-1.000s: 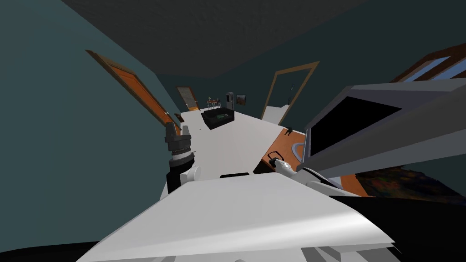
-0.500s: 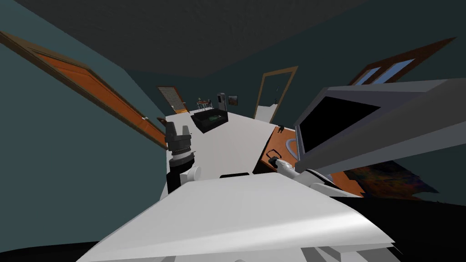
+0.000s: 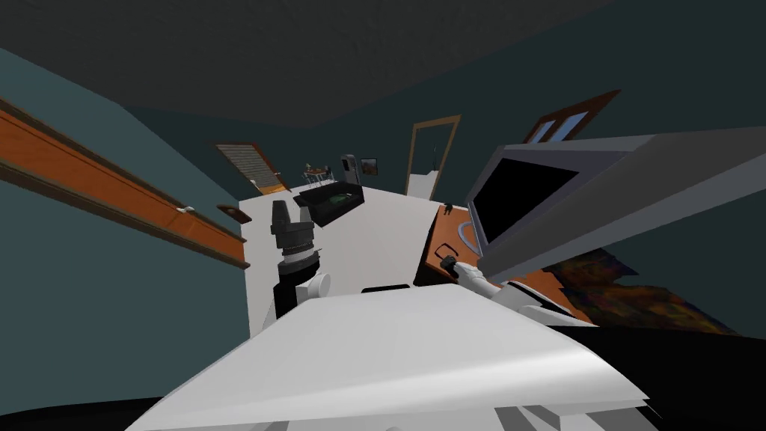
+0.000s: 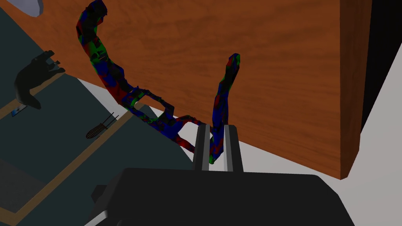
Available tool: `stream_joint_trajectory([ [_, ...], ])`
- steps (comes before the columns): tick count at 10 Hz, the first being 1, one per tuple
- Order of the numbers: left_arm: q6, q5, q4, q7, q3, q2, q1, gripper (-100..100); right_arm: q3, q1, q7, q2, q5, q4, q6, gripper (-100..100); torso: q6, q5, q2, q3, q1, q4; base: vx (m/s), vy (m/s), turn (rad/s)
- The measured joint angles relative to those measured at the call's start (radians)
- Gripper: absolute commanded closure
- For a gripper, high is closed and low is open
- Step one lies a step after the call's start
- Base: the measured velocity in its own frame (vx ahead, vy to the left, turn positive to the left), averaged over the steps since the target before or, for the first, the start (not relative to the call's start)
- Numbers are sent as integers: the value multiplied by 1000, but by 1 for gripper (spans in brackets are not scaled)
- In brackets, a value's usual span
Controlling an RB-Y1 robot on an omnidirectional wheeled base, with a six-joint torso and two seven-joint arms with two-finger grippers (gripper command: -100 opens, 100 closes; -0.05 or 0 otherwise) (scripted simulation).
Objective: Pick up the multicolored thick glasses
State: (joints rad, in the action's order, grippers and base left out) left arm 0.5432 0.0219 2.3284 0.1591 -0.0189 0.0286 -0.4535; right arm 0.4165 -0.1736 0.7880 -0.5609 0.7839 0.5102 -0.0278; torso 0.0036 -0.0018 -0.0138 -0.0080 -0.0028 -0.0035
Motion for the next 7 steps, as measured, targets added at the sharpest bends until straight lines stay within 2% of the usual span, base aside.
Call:
stream_joint_trajectory([
  [1,0,0,0,0,0,0,0,0,-42,7,25,5,48,1,37,100,-1,0,-1,-1,2,0,127,100,-288],
  [3,0,0,0,0,0,0,0,0,-10,19,35,-15,51,37,66,100,-1,0,1,0,0,0,150,120,-383],
  [4,0,0,0,0,0,0,0,0,22,33,34,-36,54,72,82,100,-1,0,-2,-1,2,0,154,107,-325],
  [5,0,0,0,0,0,0,0,0,21,36,42,-38,62,78,99,100,-2,0,-2,-1,0,0,125,105,-433],
  [6,0,0,0,0,0,0,0,0,32,41,48,-49,71,96,117,100,0,0,-1,0,-1,0,51,61,-111],
  [7,0,0,0,0,0,0,0,0,34,43,49,-52,71,98,121,0,-3,-1,3,2,-4,1,8,12,15],
])
